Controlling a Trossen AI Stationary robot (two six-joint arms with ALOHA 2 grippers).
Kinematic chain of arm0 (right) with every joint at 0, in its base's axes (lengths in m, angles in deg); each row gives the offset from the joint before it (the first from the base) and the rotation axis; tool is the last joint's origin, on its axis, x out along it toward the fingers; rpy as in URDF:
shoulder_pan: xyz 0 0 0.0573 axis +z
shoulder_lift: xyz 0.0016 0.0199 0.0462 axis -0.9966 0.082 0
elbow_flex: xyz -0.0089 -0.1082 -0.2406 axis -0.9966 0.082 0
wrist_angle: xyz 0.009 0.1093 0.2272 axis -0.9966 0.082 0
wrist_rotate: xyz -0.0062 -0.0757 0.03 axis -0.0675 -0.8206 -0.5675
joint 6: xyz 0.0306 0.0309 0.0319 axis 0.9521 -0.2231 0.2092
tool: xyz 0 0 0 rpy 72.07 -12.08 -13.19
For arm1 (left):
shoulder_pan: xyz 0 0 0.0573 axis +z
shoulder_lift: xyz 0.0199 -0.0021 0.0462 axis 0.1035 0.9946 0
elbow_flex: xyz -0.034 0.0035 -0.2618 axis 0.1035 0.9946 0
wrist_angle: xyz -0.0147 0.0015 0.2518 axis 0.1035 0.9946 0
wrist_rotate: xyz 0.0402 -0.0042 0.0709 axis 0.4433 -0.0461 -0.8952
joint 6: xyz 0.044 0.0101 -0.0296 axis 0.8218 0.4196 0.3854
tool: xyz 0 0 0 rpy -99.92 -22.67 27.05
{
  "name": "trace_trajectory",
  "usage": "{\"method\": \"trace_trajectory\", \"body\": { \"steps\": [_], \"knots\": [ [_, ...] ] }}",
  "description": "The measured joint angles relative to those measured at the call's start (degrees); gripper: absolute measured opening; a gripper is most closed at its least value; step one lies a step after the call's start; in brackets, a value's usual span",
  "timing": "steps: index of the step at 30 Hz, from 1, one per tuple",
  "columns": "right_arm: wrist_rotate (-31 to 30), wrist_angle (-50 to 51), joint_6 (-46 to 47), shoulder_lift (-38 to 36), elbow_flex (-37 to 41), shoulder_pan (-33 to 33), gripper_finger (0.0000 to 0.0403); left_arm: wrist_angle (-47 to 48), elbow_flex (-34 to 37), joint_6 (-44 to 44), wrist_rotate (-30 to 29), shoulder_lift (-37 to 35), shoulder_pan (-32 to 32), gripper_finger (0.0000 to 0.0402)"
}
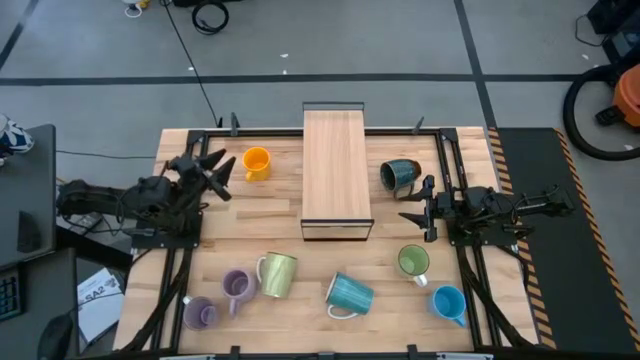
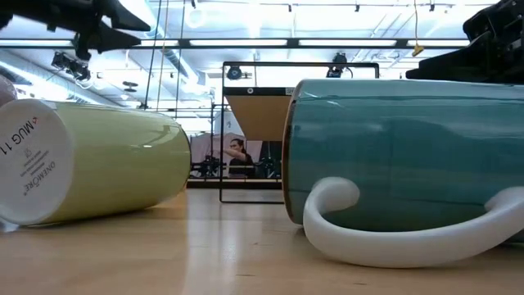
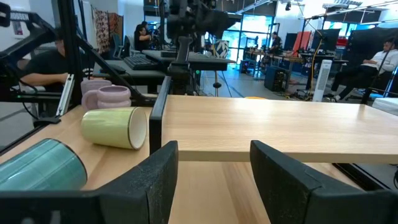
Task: Place coffee mugs
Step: Put the yellow mug on the shelf
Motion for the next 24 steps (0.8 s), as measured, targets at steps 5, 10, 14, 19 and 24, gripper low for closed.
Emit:
{"method": "trace_trajectory", "body": {
  "steps": [5,10,14,19,24],
  "knots": [
    [0.00,0.00,0.00,0.00,-0.01,0.02,0.0205,10.58,-8.19,-2.88,-3.37,4.96,0.10,0.0213],
    [0.00,0.00,0.00,-0.01,0.00,0.01,0.0205,22.35,-14.93,-9.70,-2.89,8.73,2.80,0.0213],
    [0.00,0.00,0.02,0.01,0.01,0.02,0.0205,32.53,-18.58,-17.45,1.83,11.47,7.35,0.0212],
    [-0.01,0.00,0.00,0.00,0.00,0.02,0.0205,40.78,-19.91,-23.93,11.32,14.76,14.73,0.0212],
    [0.00,0.00,0.00,0.01,-0.01,0.00,0.0205,44.65,-19.89,-25.51,18.95,18.52,21.72,0.0212]
  ]
}}
